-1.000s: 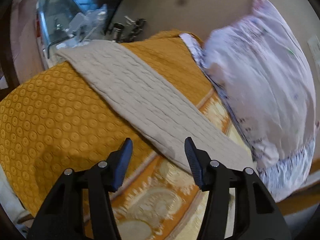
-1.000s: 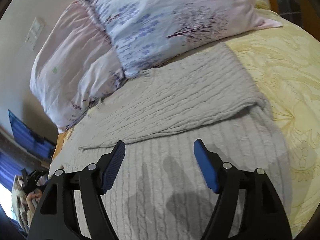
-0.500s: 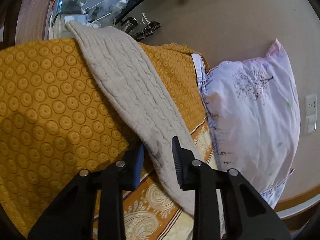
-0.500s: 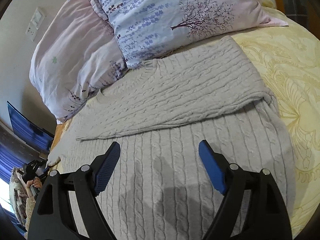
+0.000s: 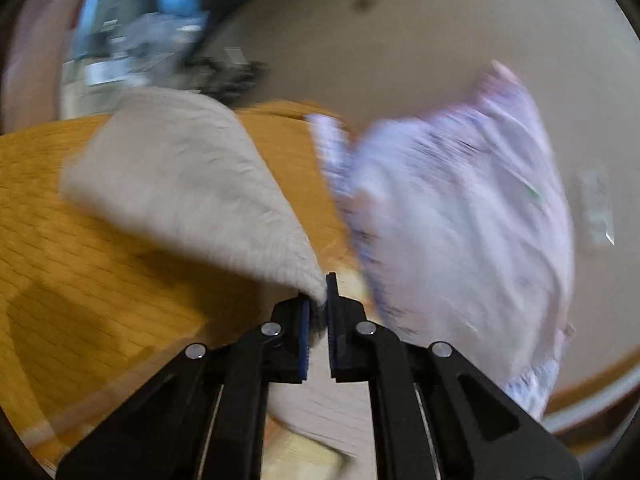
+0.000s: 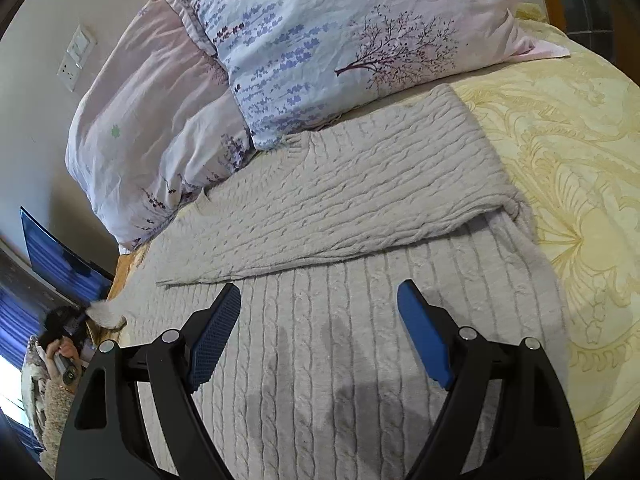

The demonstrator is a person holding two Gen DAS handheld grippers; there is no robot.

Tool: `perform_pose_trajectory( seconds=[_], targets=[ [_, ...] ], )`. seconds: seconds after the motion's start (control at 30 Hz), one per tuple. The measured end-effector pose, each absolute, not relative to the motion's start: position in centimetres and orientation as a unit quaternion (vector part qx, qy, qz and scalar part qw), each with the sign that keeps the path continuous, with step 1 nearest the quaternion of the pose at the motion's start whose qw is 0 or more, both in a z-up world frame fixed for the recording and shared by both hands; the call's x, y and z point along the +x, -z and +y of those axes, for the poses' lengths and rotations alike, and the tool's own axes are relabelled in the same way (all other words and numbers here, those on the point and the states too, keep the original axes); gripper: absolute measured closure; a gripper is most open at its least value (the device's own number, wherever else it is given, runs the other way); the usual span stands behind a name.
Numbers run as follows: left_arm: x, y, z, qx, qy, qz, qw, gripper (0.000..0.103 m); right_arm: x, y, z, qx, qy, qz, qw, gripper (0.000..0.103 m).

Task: Fold small clothes

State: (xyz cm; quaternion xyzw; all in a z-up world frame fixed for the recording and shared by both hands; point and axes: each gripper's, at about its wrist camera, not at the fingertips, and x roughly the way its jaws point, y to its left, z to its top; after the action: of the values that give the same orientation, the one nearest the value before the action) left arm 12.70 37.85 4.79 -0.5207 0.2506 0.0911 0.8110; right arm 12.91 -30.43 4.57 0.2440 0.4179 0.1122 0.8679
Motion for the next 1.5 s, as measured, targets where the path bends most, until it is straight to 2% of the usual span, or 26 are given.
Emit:
perform_pose_trajectory(
  seconds=[0.17, 0.37, 0.6, 0.77, 0.83, 0.87, 0.9, 1.0, 1.07, 1.13, 1.27, 1.33, 1.4, 1.5],
  targets=[
    [16.2, -9.4, 29.3, -0.475, 0.022, 0.246, 0.845, 0.097, 12.7, -4.9, -30.9, 0.245, -0.114, 0.412, 0.87, 0.021],
    [19.6, -10.6, 19.7, -0.451, 0.124, 0.274, 0.841, 0.097, 12.1, -5.0, -31.8, 0.247, -0.107, 0.406, 0.873, 0.021],
    [21.7, -7.4, 9.6, -0.449, 0.197, 0.333, 0.805, 0.097, 11.8, -5.4, -32.5, 0.241, -0.105, 0.4, 0.878, 0.021],
    [22.8, -2.3, 2.0, -0.425, 0.222, 0.43, 0.765, 0.096, 12.2, -5.9, -31.5, 0.226, -0.115, 0.405, 0.878, 0.021],
    [22.9, -1.0, 0.3, -0.411, 0.225, 0.455, 0.758, 0.093, 12.5, -6.1, -31.1, 0.217, -0.118, 0.405, 0.88, 0.021],
    [22.9, -0.4, -0.4, -0.4, 0.225, 0.466, 0.756, 0.088, 12.7, -6.4, -30.9, 0.212, -0.121, 0.406, 0.881, 0.021],
    [22.9, -0.2, -0.7, -0.393, 0.227, 0.476, 0.753, 0.077, 12.8, -6.6, -30.7, 0.208, -0.122, 0.406, 0.882, 0.021],
    [22.1, -1.0, -0.6, -0.373, 0.24, 0.487, 0.752, 0.059, 13.1, -7.3, -29.9, 0.187, -0.126, 0.405, 0.886, 0.021],
    [20.5, -2.7, 0.9, -0.347, 0.259, 0.476, 0.766, 0.054, 13.5, -8.0, -29.0, 0.168, -0.139, 0.402, 0.889, 0.021],
    [19.4, -4.1, 2.6, -0.316, 0.264, 0.46, 0.787, 0.053, 13.8, -8.8, -27.9, 0.148, -0.154, 0.399, 0.892, 0.021],
    [17.9, -6.6, 8.2, -0.229, 0.19, 0.422, 0.856, 0.055, 14.7, -10.3, -23.7, 0.072, -0.204, 0.379, 0.9, 0.034],
    [18.0, -6.2, 10.2, -0.21, 0.149, 0.428, 0.866, 0.055, 15.2, -10.6, -20.7, 0.022, -0.233, 0.37, 0.899, 0.04],
    [18.3, -5.1, 11.6, -0.209, 0.12, 0.446, 0.862, 0.06, 15.9, -10.4, -16.9, -0.038, -0.265, 0.365, 0.892, 0.045],
    [18.6, -3.5, 12.6, -0.196, 0.092, 0.466, 0.858, 0.061, 16.5, -9.8, -12.4, -0.107, -0.296, 0.353, 0.881, 0.047]
  ],
)
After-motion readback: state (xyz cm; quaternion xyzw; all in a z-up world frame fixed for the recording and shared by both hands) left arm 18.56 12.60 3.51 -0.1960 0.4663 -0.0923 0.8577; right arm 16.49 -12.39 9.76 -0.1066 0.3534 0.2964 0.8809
